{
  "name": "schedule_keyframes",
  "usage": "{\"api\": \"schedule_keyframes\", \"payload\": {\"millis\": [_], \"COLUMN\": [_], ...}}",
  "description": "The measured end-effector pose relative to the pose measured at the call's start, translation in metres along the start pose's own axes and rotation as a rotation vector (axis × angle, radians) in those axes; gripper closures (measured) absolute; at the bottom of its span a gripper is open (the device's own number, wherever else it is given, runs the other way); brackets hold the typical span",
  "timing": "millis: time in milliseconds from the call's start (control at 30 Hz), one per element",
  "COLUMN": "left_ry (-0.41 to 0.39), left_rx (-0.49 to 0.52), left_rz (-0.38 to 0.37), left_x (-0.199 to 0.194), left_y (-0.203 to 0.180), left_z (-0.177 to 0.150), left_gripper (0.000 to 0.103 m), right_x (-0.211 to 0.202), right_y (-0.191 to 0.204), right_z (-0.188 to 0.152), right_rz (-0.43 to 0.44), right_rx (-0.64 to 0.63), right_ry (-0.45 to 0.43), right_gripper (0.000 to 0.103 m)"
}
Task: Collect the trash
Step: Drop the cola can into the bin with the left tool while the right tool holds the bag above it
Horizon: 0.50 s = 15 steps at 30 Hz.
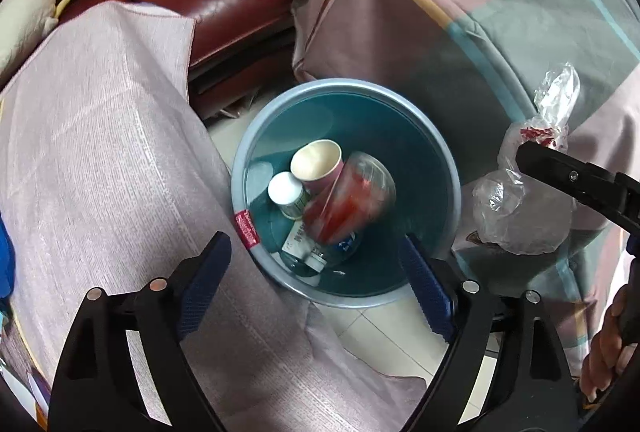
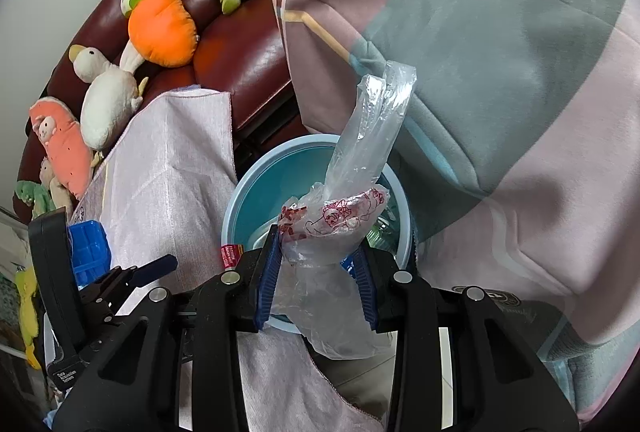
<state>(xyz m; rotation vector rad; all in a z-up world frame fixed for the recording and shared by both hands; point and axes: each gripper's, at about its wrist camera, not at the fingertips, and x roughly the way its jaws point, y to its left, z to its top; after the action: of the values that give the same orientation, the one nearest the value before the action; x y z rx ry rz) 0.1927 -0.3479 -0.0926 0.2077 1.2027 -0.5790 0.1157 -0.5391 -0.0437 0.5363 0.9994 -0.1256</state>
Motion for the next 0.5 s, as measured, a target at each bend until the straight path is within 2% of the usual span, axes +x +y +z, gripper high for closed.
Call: {"api": "schedule_keyframes", "payload": {"millis": [500], "left_ry": [0.007], "left_rx": [-0.061], "left_rz": [-0.011], "left_x": [-0.018], "left_y": [0.025], "left_z": [-0.022], "left_gripper": [0.015], "right_x": [0.012], "right_y": [0.016], "right_z": [0.0], "right_rz": [-0.003], "right_rx": [-0.036], "right_ry": [0.034], "right_gripper": [0.069]}}
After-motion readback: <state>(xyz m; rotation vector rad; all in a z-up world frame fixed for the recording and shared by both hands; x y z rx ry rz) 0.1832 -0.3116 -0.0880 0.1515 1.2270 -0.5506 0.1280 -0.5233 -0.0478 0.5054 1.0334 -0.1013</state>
